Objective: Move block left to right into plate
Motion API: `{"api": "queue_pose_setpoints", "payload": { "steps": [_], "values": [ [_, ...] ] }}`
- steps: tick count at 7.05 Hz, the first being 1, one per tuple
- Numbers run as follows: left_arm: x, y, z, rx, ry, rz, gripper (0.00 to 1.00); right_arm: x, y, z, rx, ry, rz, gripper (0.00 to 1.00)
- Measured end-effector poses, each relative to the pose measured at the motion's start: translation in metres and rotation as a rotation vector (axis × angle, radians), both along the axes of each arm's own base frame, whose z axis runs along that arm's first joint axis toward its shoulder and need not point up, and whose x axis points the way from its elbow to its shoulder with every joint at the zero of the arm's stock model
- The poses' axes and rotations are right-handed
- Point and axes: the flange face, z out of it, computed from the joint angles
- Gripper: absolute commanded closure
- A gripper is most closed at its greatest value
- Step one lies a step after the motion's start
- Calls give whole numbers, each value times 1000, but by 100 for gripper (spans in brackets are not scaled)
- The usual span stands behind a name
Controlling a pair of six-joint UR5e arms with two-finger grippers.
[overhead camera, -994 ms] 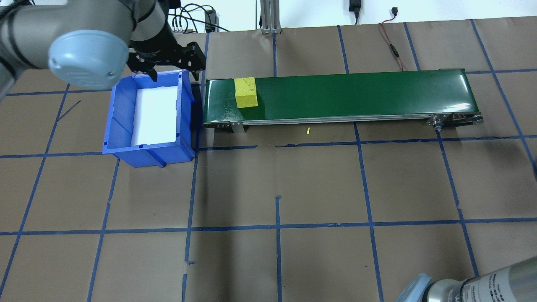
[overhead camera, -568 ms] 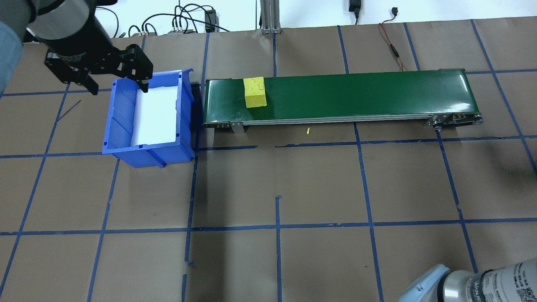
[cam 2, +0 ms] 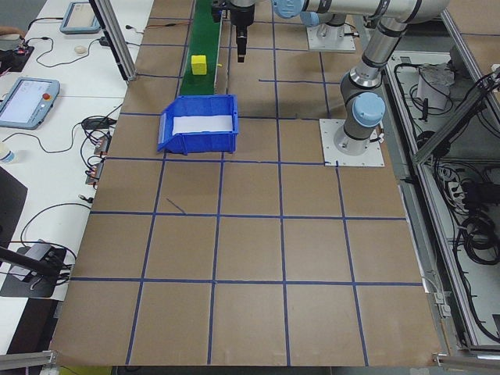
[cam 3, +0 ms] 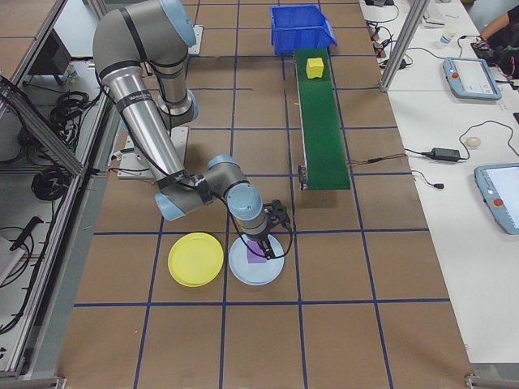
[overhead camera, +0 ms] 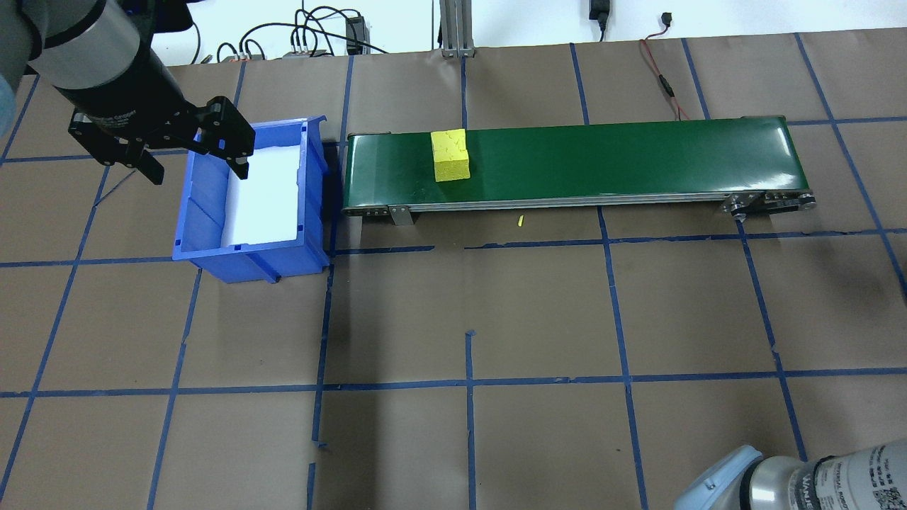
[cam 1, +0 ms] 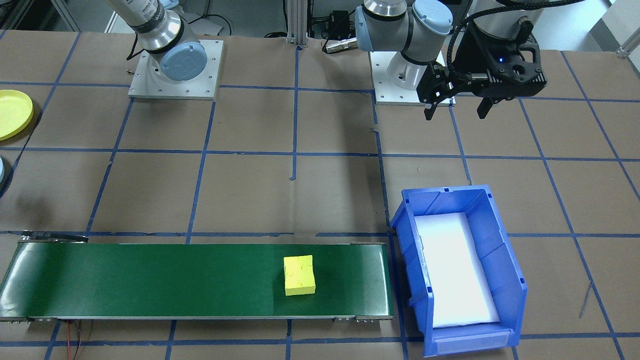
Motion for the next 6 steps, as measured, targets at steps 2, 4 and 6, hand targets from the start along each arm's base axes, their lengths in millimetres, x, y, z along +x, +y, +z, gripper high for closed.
{"api": "queue_pose_setpoints", "payload": {
  "steps": [2,4,6],
  "values": [
    [-1,0,-1,4,14,-2,0,97,-60,48,35,-48,-90,0],
    [-2,0,-4,9,29,-3,0,206,-113,78,69,-80,-173,0],
    [-2,-2,-4,12,31,-3,0,303,-147,89,76,-118,-260,0]
  ]
}}
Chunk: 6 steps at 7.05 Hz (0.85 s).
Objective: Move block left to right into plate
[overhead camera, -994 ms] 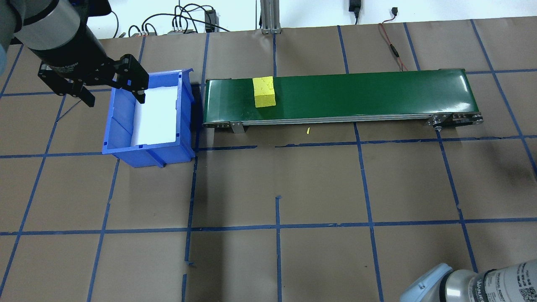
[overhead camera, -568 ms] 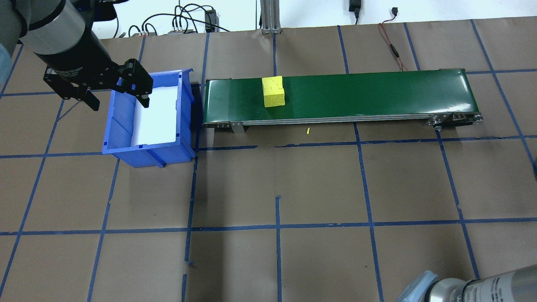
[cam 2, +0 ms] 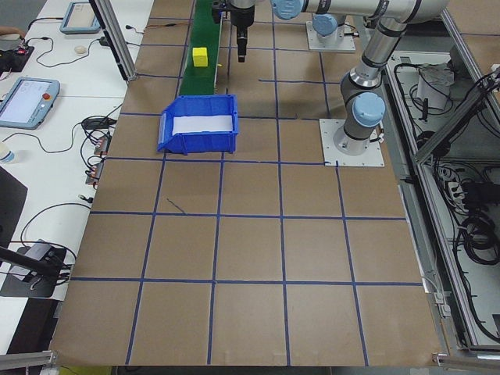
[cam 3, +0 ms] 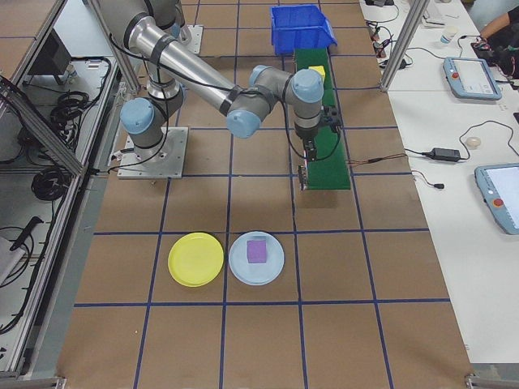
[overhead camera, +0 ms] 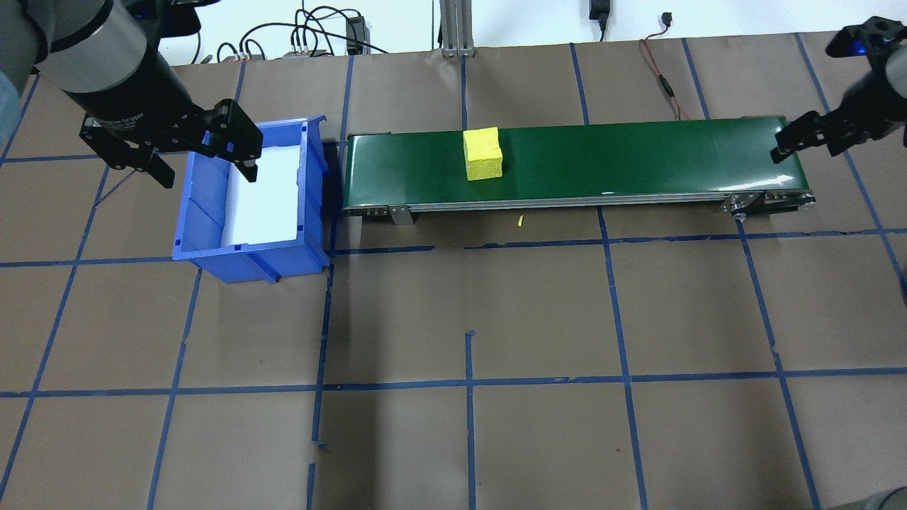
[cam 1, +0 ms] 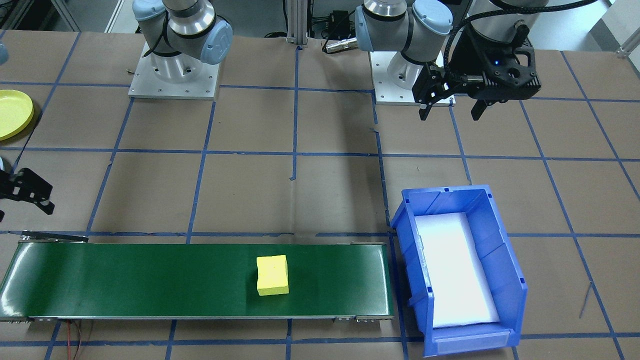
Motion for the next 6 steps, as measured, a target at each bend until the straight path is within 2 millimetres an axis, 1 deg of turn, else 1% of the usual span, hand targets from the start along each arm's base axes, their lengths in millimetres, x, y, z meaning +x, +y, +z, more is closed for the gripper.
{"api": "queue_pose_setpoints", "payload": {
  "steps": [2,3,4,5,6],
  "values": [
    [-1,-4,-6,15,-2,-1,0,91,-32,8,-6,-40,-54,0],
    [-1,-3,-7,20,-4,-3,0,127,-47,10,-10,-90,-80,0],
    [-2,-3,-6,21,-4,-4,0,146,-59,1,4,-144,-103,0],
    [-2,-2,-5,18,-2,-4,0,153,-67,-13,25,-184,-114,0],
    [-2,-2,-3,13,-1,-4,0,157,-71,-24,44,-210,-121,0]
  ]
}}
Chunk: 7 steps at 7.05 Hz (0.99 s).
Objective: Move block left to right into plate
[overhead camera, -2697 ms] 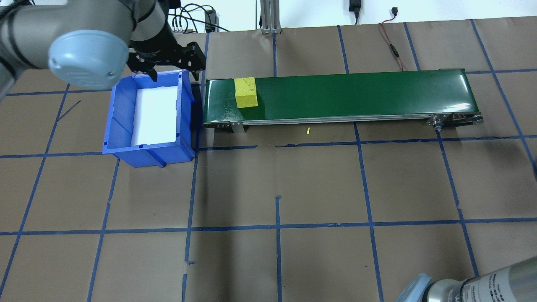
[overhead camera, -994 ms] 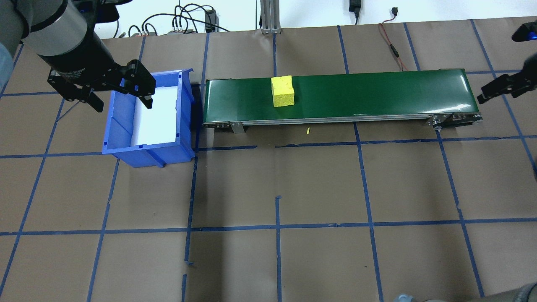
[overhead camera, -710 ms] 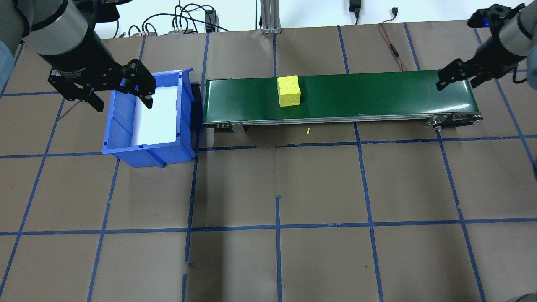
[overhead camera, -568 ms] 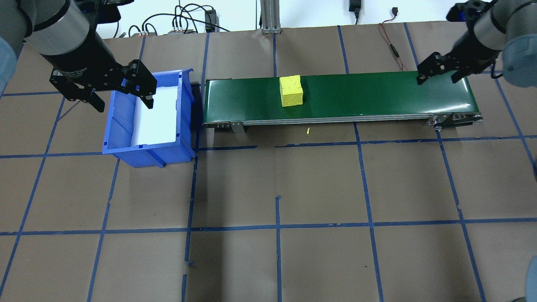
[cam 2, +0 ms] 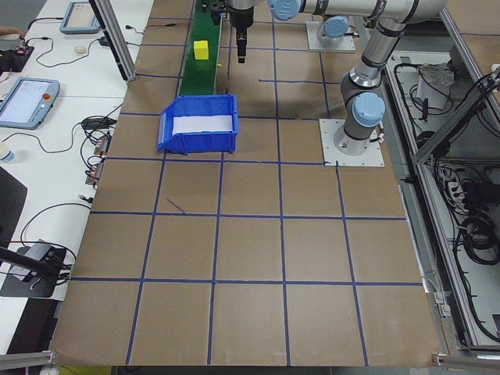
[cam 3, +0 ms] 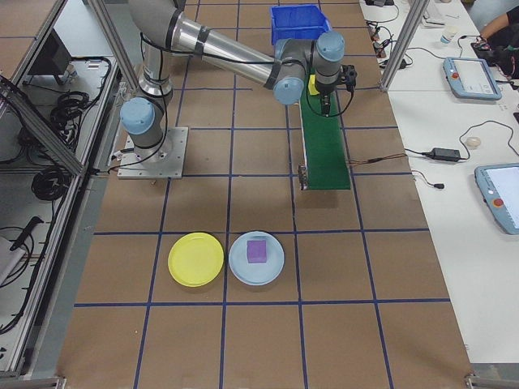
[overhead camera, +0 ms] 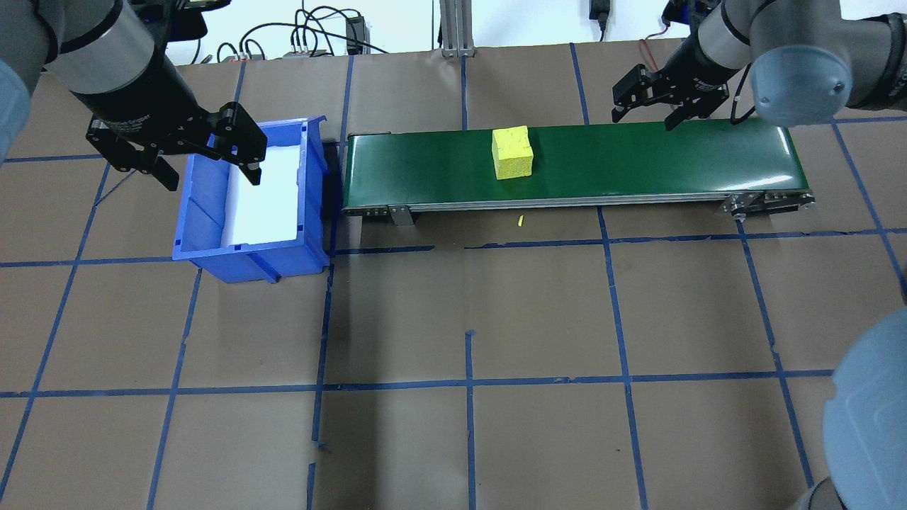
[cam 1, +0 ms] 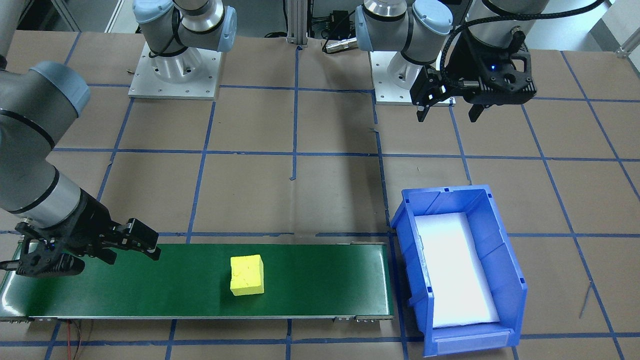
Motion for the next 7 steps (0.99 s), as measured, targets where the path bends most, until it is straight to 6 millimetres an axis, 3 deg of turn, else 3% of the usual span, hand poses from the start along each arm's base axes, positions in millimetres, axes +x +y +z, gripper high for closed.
{"api": "queue_pose_setpoints", "payload": {
  "steps": [4,7],
  "values": [
    [0,1,1,-2,-5,0,0,0,-18,-28,75,-32,-32,0],
    [1,4,1,-1,-7,1,0,9,-10,-43,168,-46,-22,0]
  ]
}}
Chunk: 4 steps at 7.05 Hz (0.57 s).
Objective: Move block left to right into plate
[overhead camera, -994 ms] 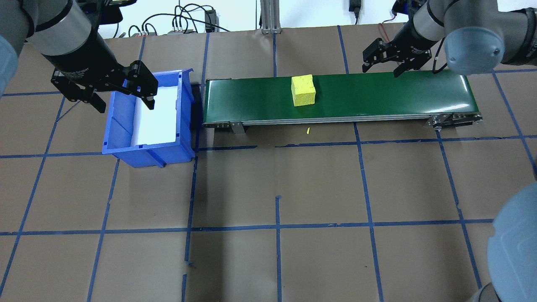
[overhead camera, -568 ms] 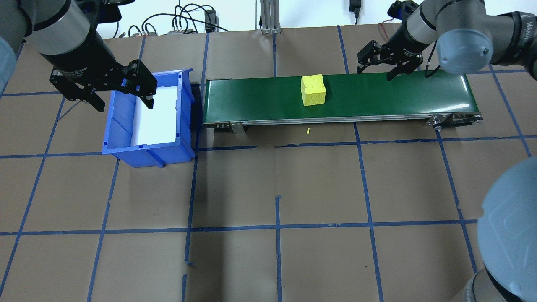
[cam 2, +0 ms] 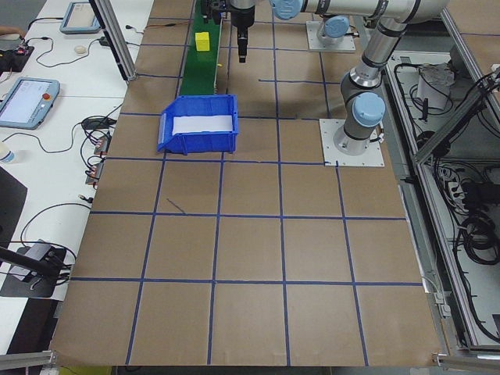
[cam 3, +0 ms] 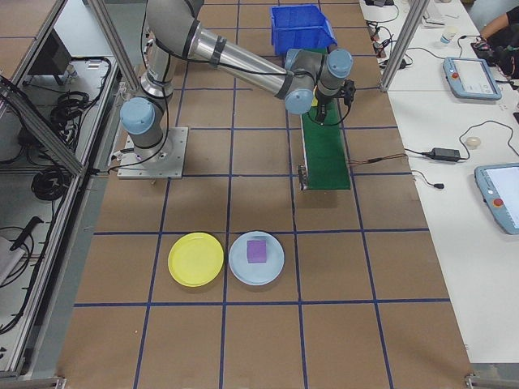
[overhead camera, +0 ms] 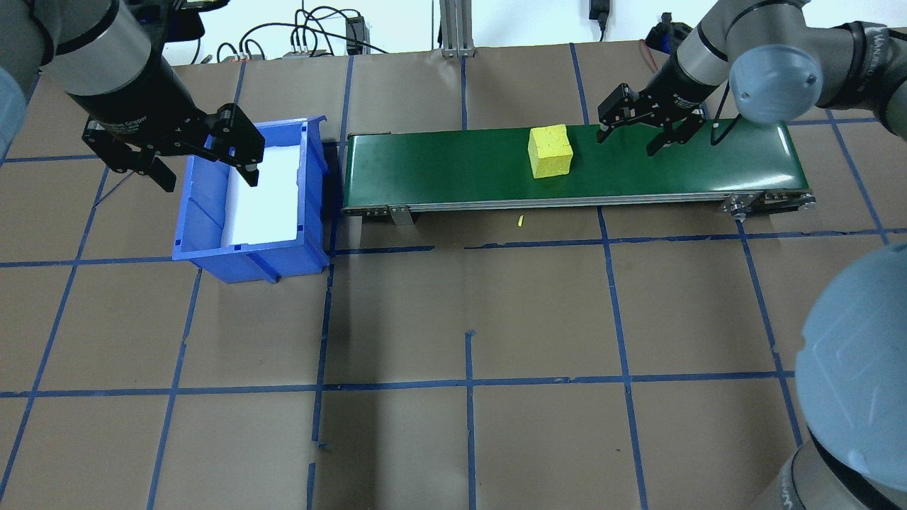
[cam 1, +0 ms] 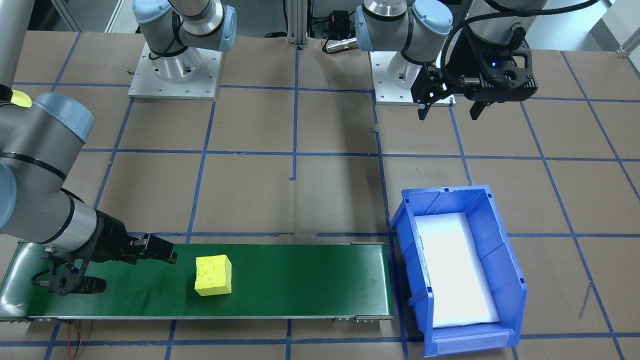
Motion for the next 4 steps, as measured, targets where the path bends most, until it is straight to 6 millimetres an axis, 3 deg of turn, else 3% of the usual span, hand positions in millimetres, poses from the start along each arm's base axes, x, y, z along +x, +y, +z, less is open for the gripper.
{"api": "queue_pose_setpoints", "payload": {
  "steps": [4],
  "values": [
    [0,1,0,1,0,0,0,15,1,0,19,-1,-6,0]
  ]
}}
